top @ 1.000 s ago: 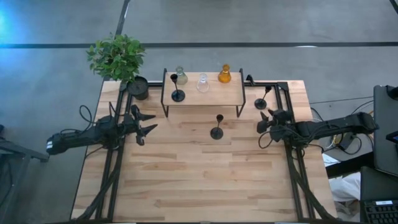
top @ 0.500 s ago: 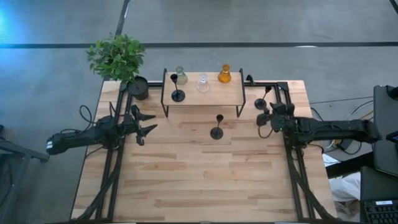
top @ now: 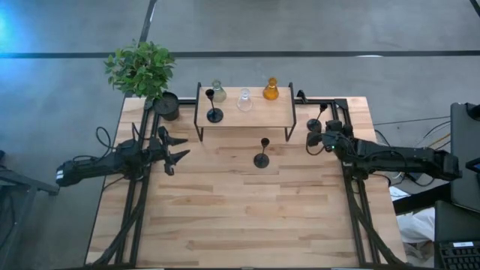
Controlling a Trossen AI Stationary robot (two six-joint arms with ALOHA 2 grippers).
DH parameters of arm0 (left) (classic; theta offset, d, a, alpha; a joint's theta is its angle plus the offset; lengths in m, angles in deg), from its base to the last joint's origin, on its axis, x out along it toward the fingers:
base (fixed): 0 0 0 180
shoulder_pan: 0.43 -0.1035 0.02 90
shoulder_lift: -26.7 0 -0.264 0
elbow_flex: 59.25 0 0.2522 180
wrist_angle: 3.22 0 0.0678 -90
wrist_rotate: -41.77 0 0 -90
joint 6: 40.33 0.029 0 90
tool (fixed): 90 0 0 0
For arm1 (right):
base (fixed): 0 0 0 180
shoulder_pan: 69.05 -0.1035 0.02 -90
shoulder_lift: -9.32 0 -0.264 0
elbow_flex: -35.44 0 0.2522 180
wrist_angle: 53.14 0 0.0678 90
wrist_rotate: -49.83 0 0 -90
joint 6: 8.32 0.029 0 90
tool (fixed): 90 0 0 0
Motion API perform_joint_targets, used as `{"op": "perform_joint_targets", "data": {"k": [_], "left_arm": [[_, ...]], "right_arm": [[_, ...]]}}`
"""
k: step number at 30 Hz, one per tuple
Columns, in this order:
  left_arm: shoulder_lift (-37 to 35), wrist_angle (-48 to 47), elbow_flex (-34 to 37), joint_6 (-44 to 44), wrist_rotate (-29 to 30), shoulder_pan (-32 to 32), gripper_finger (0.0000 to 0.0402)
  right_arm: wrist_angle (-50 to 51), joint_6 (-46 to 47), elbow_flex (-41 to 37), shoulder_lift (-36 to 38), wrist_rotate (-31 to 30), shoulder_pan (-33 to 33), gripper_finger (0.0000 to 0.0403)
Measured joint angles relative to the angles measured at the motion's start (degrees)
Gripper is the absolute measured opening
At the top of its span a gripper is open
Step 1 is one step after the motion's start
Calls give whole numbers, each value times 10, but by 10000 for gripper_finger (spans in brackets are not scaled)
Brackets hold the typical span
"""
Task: Pick & Place candle stick holders
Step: Put the right black candle holder on the shelf aligned with the orange candle holder
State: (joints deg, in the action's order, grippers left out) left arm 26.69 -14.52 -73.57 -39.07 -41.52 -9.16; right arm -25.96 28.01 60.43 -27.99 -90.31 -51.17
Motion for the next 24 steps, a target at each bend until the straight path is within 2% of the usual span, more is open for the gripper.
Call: {"op": "perform_joint_targets", "data": {"k": [9, 16, 24], "left_arm": [[0, 0, 0, 0, 0, 0, 209], [0, 0, 0, 0, 0, 0, 209], [0, 0, 0, 0, 0, 0, 209]], "right_arm": [[-68, -18, -4, -73, 18, 43, 260], [-165, -59, -7, -138, 41, 81, 237], [-201, -72, -8, -178, 59, 125, 215]]}}
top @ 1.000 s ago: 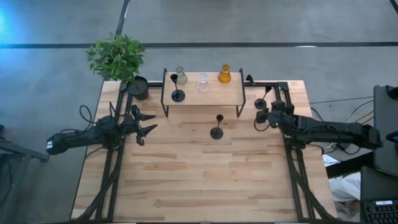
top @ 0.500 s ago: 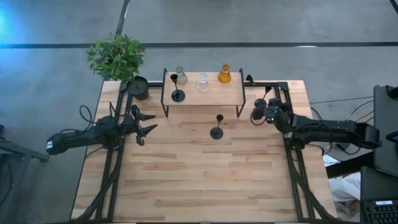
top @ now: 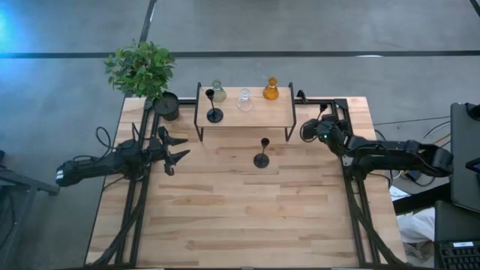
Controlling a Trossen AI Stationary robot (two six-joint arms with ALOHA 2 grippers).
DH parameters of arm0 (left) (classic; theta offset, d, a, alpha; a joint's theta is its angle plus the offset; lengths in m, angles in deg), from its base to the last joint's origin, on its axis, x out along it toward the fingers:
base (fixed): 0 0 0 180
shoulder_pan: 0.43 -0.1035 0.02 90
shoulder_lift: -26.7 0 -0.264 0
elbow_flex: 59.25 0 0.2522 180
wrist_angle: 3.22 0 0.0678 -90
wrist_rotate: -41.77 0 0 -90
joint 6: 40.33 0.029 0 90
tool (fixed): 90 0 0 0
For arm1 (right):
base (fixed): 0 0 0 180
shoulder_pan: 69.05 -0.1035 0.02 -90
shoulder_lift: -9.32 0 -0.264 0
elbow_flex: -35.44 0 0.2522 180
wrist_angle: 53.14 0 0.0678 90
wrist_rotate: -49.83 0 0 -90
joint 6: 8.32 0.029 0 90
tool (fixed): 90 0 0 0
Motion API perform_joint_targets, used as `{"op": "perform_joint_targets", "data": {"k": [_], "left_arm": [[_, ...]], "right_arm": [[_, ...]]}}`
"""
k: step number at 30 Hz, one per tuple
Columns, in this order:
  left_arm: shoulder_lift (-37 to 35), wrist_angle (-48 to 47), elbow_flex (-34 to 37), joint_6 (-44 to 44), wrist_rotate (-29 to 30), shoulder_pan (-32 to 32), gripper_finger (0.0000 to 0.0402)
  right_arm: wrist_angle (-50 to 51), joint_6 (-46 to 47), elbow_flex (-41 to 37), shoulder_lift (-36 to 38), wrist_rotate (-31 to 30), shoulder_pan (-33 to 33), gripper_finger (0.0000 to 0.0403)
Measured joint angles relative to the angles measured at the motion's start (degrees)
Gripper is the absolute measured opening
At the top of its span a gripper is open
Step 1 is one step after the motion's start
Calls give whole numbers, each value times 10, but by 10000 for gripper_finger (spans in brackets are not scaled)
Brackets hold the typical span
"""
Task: Pick & Place candle stick holders
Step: Put the right black candle holder on the shelf aligned with the orange candle holder
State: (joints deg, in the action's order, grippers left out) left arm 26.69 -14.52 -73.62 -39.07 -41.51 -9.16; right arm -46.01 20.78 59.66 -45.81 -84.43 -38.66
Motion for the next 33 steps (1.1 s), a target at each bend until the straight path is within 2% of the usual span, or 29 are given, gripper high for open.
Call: {"op": "perform_joint_targets", "data": {"k": [6, 15, 21, 29, 33], "left_arm": [[0, 0, 0, 0, 0, 0, 209], [0, 0, 0, 0, 0, 0, 209], [0, 0, 0, 0, 0, 0, 209], [0, 0, 0, 0, 0, 0, 209], [0, 0, 0, 0, 0, 0, 209]], "right_arm": [[-68, -45, 1, -21, 43, 32, 204], [-93, -47, 2, -46, 44, 53, 172], [-93, -64, 2, -46, 53, 53, 121], [-94, -71, 2, -46, 54, 57, 20], [-94, -72, 2, -46, 53, 67, 15]]}}
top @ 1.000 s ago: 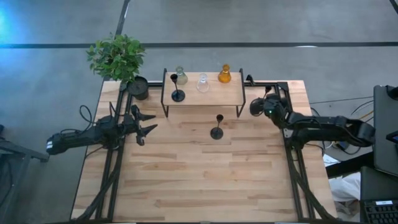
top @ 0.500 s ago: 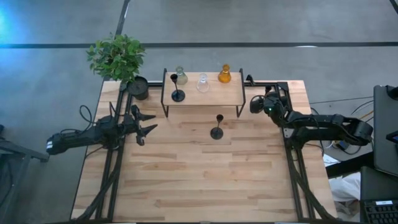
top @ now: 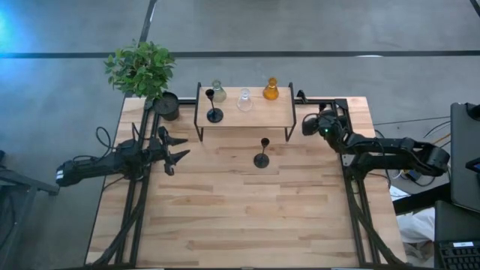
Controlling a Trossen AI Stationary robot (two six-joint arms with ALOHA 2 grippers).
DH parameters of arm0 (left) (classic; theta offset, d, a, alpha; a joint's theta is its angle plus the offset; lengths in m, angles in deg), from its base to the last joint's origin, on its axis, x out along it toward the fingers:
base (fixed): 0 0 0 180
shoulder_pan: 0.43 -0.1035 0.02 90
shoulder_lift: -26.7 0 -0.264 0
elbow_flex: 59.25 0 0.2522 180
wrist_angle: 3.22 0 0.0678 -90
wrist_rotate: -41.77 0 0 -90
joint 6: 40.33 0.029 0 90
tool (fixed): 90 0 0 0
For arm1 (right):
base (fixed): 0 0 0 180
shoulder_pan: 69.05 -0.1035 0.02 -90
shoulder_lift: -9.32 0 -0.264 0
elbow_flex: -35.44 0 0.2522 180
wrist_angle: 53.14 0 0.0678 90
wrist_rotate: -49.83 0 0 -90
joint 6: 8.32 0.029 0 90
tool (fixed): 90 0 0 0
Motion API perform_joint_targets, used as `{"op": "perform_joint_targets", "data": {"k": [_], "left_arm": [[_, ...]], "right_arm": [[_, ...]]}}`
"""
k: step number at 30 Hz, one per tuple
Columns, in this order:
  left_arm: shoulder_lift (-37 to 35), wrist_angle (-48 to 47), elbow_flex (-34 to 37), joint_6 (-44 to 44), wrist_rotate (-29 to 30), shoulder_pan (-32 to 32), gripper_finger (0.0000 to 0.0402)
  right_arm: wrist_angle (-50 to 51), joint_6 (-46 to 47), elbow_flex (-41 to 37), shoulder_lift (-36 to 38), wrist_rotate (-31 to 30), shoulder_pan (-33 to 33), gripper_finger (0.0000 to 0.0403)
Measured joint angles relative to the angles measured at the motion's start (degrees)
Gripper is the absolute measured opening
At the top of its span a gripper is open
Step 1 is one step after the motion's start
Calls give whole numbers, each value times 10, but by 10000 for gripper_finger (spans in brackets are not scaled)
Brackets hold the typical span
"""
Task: Pick & Place candle stick holders
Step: Put the right black candle holder on the shelf aligned with the orange candle holder
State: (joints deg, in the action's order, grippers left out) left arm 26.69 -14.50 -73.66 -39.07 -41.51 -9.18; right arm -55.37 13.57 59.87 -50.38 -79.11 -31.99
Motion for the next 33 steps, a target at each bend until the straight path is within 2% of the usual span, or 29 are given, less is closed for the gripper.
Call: {"op": "perform_joint_targets", "data": {"k": [12, 17, 26, 33], "left_arm": [[0, 0, 0, 0, 0, 0, 209], [0, 0, 0, 0, 0, 0, 209], [0, 0, 0, 0, 0, 0, 209], [0, 0, 0, 0, 0, 0, 209]], "right_arm": [[-24, -1, 4, 8, 3, 7, 12], [-11, -43, 21, 32, 4, 7, 11], [153, -54, 80, 91, 1, 7, 11], [274, -54, 128, 167, 0, 7, 11]]}}
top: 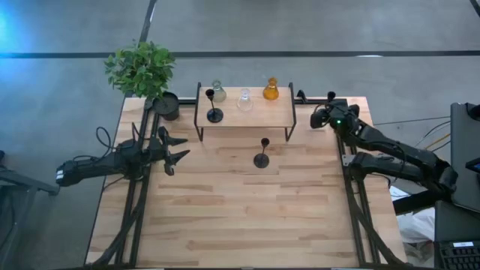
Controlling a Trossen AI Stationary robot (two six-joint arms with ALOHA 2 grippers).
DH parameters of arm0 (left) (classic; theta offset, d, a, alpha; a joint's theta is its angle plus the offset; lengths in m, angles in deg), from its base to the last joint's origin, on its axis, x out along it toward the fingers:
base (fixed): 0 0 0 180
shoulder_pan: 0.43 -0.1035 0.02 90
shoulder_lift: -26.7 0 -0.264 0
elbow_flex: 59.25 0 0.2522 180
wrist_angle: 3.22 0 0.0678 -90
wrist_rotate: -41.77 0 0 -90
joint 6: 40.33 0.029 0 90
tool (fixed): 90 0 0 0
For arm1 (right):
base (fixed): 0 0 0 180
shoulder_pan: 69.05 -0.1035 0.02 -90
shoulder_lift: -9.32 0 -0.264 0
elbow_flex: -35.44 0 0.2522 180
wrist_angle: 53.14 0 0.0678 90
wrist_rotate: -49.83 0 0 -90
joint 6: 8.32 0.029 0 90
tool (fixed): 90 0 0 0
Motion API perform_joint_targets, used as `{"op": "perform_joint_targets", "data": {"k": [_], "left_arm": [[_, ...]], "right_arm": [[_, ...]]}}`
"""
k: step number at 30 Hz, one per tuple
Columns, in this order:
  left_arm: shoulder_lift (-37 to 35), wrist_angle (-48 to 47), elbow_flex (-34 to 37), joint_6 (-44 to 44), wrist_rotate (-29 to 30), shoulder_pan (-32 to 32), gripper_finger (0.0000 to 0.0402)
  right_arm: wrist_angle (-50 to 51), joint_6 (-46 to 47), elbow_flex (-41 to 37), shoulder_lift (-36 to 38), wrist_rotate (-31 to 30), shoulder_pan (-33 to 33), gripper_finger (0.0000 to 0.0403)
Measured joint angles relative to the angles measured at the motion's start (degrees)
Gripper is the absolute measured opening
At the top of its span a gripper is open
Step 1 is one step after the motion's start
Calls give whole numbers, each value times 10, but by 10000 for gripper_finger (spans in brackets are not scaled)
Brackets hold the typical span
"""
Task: Pick & Place candle stick holders
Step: Put the right black candle holder on the shelf aligned with the orange candle holder
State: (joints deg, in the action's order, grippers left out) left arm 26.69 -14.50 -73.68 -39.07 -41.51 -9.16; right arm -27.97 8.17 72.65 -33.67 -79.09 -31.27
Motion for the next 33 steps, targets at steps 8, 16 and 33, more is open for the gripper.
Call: {"op": "perform_joint_targets", "data": {"k": [8, 16, 33], "left_arm": [[0, 0, 0, 0, 0, 0, 209], [0, 0, 0, 0, 0, 0, 209], [0, 0, 0, 0, 0, 0, 209]], "right_arm": [[128, -2, 86, 96, 2, 0, 11], [206, 2, 199, 125, 40, -23, 11], [240, 27, 372, -7, 126, -149, 11]]}}
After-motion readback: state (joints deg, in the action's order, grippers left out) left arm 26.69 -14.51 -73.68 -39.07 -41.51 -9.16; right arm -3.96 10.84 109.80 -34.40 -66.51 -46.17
